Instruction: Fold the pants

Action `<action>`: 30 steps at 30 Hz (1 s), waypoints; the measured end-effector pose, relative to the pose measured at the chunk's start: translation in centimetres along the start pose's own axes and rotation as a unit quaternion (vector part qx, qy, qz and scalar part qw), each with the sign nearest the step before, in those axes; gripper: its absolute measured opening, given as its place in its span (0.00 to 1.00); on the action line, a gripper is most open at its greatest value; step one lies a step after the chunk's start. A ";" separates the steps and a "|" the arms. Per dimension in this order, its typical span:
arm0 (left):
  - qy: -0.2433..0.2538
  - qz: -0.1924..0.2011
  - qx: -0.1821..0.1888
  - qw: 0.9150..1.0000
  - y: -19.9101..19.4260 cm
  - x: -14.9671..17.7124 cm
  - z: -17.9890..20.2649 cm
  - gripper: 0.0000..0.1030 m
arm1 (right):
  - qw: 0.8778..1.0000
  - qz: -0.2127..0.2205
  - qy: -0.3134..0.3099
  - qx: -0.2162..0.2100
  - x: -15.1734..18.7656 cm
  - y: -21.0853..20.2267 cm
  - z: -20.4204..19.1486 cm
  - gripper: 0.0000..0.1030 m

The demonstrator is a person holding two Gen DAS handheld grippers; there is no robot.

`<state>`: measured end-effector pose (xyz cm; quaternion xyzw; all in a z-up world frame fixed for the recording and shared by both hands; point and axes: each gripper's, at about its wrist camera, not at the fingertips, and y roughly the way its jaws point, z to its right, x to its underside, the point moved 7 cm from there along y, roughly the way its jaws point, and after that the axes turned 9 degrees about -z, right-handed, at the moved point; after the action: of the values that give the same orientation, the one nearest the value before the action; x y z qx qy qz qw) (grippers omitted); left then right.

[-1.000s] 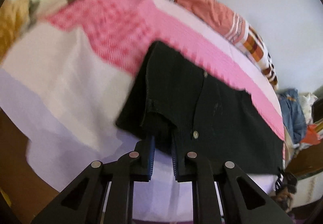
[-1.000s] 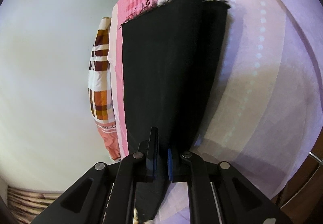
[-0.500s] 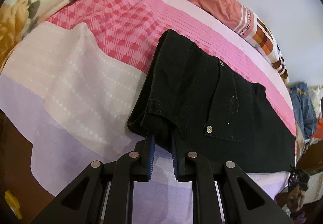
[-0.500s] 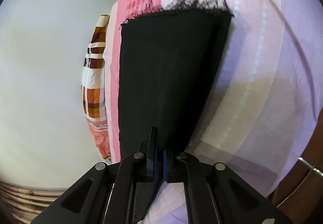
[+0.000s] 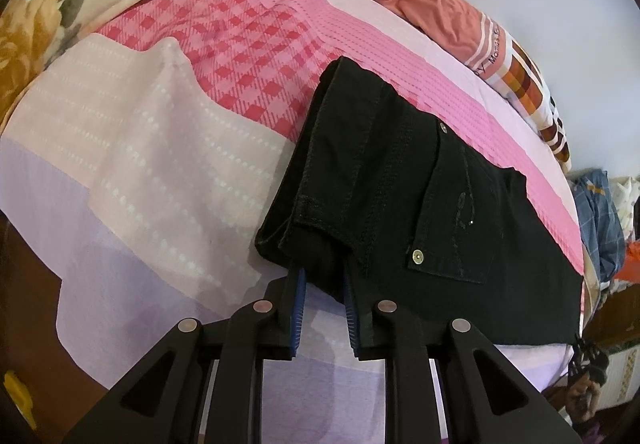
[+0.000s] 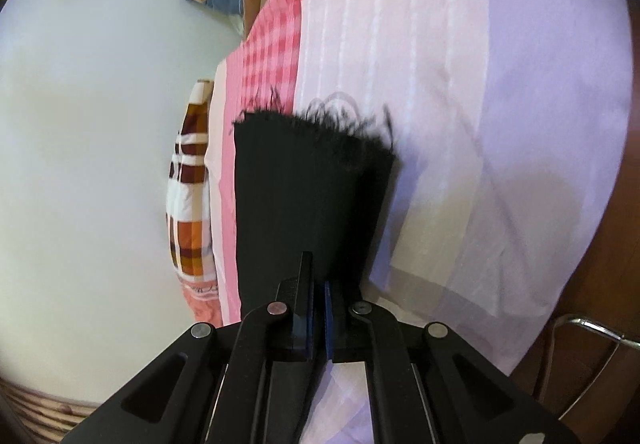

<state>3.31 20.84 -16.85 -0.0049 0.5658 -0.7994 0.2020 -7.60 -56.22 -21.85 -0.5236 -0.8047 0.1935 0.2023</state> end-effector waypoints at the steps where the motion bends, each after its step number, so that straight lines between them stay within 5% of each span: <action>1: 0.000 0.000 0.000 1.000 0.0 0.0 0.0 0.20 | 1.000 0.004 -0.002 -0.001 -0.1 -0.2 -0.1 0.04; 8: 0.002 0.003 -0.002 1.000 0.1 0.2 0.1 0.22 | 0.998 0.025 -0.048 0.036 -1.2 -1.0 -0.9 0.04; 16: 0.000 0.005 0.002 1.000 0.2 0.2 -0.2 0.26 | 0.992 0.109 0.044 -0.037 -3.9 -6.8 2.7 0.09; 22: -0.018 0.008 0.007 1.000 0.2 0.3 -0.7 0.41 | 0.997 0.067 -0.015 -0.017 -3.6 -6.2 1.1 0.11; 25: -0.026 0.011 0.014 0.999 0.1 0.3 -1.0 0.43 | 0.997 0.040 -0.058 0.024 -3.5 -4.5 -0.2 0.30; 26: -0.027 0.012 0.012 0.999 0.1 0.3 -1.0 0.43 | 0.995 0.039 -0.076 0.045 -3.5 -4.2 -0.4 0.49; 27: -0.025 0.015 0.007 1.000 -0.1 0.2 -0.9 0.44 | 0.993 0.042 -0.092 0.059 -3.2 -4.1 -0.6 0.55; 30: -0.005 0.029 -0.016 0.999 -0.7 0.0 -0.4 0.44 | 0.989 0.030 -0.121 0.078 -3.2 -3.0 -1.4 0.56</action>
<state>2.99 21.38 -16.38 0.0035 0.5777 -0.7838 0.2278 -7.98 -60.21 -19.49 -0.5033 -0.7894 0.3236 0.1374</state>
